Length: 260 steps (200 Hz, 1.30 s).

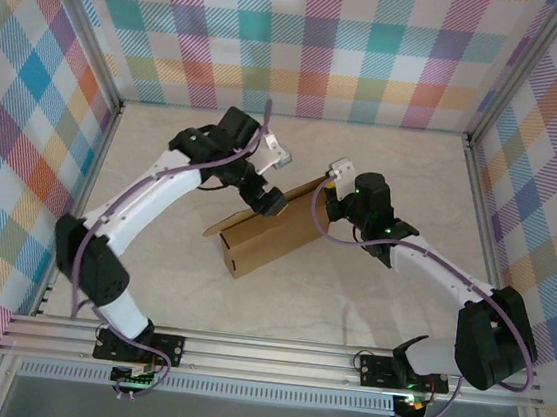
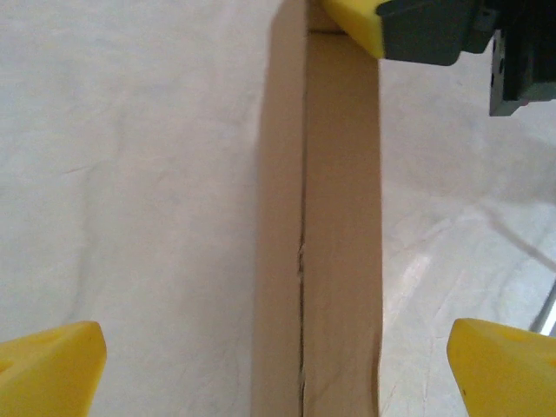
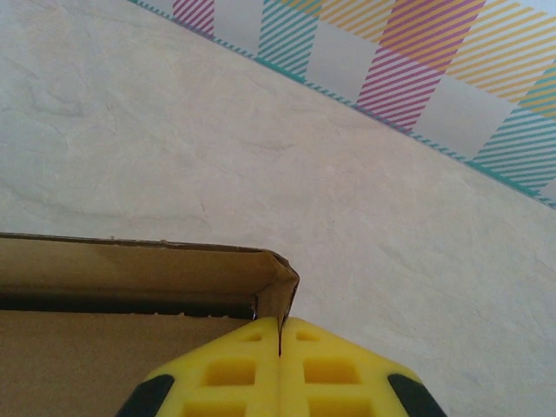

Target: Fold the paper box

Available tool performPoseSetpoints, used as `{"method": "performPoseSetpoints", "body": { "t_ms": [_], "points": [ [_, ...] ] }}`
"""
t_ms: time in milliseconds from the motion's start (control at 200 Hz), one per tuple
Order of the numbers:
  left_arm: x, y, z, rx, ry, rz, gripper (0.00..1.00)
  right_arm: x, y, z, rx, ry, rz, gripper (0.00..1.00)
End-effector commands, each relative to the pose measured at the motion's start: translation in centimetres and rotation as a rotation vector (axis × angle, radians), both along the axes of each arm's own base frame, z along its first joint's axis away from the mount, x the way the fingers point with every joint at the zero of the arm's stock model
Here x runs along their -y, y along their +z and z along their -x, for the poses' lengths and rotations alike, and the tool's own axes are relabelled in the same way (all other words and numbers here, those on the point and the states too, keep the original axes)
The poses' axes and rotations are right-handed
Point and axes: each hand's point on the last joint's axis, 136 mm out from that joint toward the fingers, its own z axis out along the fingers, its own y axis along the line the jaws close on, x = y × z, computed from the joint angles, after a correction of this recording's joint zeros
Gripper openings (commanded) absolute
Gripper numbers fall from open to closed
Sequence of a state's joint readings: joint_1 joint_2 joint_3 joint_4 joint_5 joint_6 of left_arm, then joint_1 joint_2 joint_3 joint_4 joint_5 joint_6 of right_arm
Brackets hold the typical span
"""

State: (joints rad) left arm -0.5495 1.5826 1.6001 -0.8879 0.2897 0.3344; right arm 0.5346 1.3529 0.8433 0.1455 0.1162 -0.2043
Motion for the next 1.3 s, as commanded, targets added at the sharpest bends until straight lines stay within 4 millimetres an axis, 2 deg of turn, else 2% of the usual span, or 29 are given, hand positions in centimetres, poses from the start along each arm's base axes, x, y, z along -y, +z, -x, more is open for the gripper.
{"method": "performPoseSetpoints", "body": {
  "t_ms": [0, 50, 125, 190, 260, 405, 560, 640, 765, 880, 910, 990, 1035, 1105, 1215, 1295],
  "points": [
    [-3.5, 3.2, -0.8, 0.106, 0.301, 0.04, 1.0, 1.1, -5.2, 2.1, -0.154, 0.006, 0.116, 0.0],
    [-5.5, 3.9, -0.4, 0.125, 0.419, 0.035, 1.0, 1.1, -5.0, 2.1, -0.15, 0.0, 0.113, 0.0],
    [-8.0, 3.6, 1.3, 0.127, 0.5, 0.006, 1.0, 1.2, -4.9, 2.0, -0.148, -0.007, 0.112, 0.0],
    [-9.8, 2.6, 3.0, 0.107, 0.533, -0.046, 1.0, 1.2, -4.9, 2.0, -0.148, -0.005, 0.117, 0.0],
    [-11.1, 1.1, 4.9, 0.051, 0.55, -0.098, 0.94, 1.2, -5.0, 2.0, -0.151, -0.003, 0.118, 0.0],
    [-11.7, -1.9, 7.6, -0.071, 0.514, -0.184, 0.76, 1.1, -4.9, 2.1, -0.154, 0.005, 0.116, 0.0],
    [-12.7, -3.1, 7.5, -0.068, 0.511, -0.311, 0.56, 1.0, -5.0, 2.5, -0.163, 0.019, 0.114, 0.0],
    [-12.1, -3.6, 7.5, -0.102, 0.483, -0.322, 0.45, 1.1, -4.9, 2.5, -0.162, 0.017, 0.115, 0.0],
    [-11.4, -4.6, 7.8, -0.161, 0.444, -0.339, 0.36, 1.3, -4.8, 2.6, -0.159, 0.009, 0.117, 0.0],
    [-11.0, -5.1, 8.2, -0.193, 0.418, -0.347, 0.39, 1.3, -4.8, 2.7, -0.161, 0.009, 0.117, 0.0],
    [-10.9, -5.1, 8.3, -0.197, 0.41, -0.343, 0.44, 1.3, -4.7, 2.6, -0.162, 0.007, 0.117, 0.0],
    [-10.6, -4.6, 8.5, -0.193, 0.395, -0.319, 0.67, 1.3, -4.8, 2.7, -0.164, 0.008, 0.118, 0.0],
    [-10.6, -4.1, 8.4, -0.177, 0.393, -0.306, 0.73, 1.3, -4.8, 2.7, -0.164, 0.008, 0.117, 0.0],
    [-10.7, -3.3, 8.2, -0.145, 0.399, -0.295, 0.77, 1.3, -4.7, 2.6, -0.163, 0.008, 0.116, 0.0],
    [-10.8, -2.4, 8.2, -0.124, 0.394, -0.28, 0.79, 1.2, -4.6, 2.5, -0.161, 0.008, 0.115, 0.0],
    [-10.7, -1.6, 8.2, -0.103, 0.394, -0.253, 0.89, 1.2, -4.4, 2.5, -0.16, 0.004, 0.111, 0.0]
  ]
}}
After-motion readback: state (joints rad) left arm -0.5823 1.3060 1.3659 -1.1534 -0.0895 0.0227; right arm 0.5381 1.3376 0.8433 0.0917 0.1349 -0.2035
